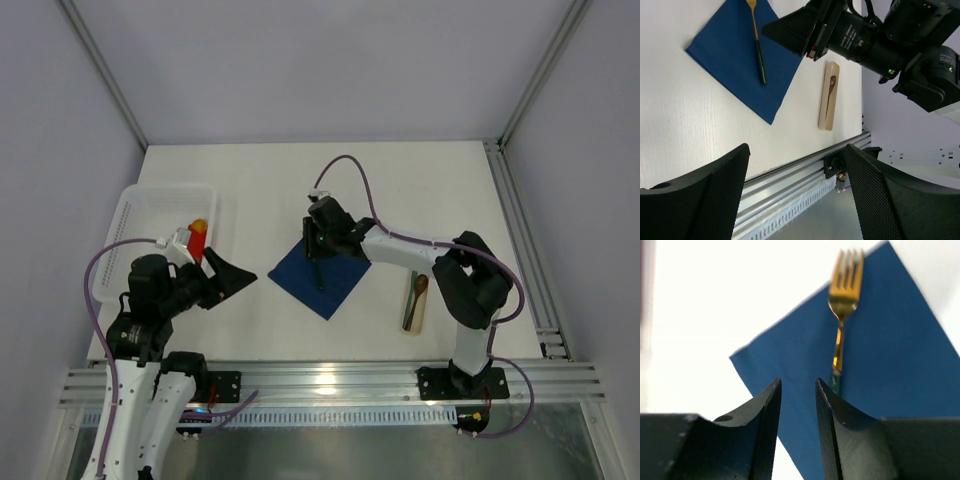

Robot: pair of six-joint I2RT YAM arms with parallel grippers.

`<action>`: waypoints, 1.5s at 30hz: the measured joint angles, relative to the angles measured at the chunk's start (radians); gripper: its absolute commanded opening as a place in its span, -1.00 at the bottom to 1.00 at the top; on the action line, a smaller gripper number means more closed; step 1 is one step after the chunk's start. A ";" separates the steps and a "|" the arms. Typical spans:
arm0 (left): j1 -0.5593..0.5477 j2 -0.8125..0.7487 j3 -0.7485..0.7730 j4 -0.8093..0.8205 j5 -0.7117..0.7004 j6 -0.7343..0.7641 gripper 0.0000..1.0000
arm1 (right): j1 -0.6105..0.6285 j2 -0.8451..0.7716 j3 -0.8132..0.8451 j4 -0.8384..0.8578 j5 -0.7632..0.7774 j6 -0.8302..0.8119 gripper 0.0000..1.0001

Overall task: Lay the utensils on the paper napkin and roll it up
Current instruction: Adjust the utensils on the napkin.

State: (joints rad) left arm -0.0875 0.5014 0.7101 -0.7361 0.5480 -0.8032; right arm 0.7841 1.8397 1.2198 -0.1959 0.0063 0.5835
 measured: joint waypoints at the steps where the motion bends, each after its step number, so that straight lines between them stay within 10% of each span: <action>1: 0.000 -0.002 0.000 0.000 0.002 0.000 0.57 | 0.008 0.010 0.037 -0.018 0.017 -0.013 -0.26; 45: 0.000 -0.006 0.000 -0.002 0.003 0.001 0.57 | -0.024 0.256 0.290 -0.151 0.095 -0.170 -0.44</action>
State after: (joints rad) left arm -0.0875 0.4953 0.7101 -0.7380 0.5510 -0.8024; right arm 0.7605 2.0953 1.5097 -0.3466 0.1009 0.4133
